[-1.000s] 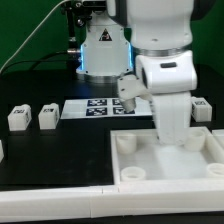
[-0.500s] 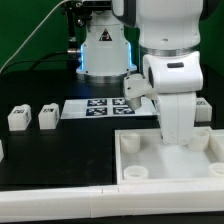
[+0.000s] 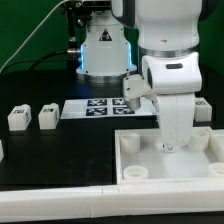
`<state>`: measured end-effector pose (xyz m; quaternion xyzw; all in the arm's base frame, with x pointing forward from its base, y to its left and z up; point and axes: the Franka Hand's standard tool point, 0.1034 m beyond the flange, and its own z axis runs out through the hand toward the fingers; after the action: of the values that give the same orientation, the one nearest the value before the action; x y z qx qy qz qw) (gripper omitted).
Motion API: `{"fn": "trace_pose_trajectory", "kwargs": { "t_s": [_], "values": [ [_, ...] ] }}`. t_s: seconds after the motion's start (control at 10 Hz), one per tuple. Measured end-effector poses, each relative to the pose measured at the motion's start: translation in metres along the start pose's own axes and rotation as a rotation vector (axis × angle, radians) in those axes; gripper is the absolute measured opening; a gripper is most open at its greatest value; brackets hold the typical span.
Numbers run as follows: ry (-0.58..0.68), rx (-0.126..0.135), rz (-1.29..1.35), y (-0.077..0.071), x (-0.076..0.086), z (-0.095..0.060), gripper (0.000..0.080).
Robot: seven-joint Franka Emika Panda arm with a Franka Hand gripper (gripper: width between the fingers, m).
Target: Assemble one leg
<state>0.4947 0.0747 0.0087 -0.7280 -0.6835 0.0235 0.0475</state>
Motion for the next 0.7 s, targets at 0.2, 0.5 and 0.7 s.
{"fn": "trace_pose_trajectory", "kwargs": {
  "t_s": [0.2,0.5,0.7],
  "values": [
    [0.000,0.000,0.000,0.0000,-0.0002,0.0001,0.0631],
    [0.000,0.000,0.001,0.0000,-0.0005,0.0001,0.0649],
    [0.000,-0.002,0.002,0.0007,-0.0011,-0.0010,0.0649]
  ]
}}
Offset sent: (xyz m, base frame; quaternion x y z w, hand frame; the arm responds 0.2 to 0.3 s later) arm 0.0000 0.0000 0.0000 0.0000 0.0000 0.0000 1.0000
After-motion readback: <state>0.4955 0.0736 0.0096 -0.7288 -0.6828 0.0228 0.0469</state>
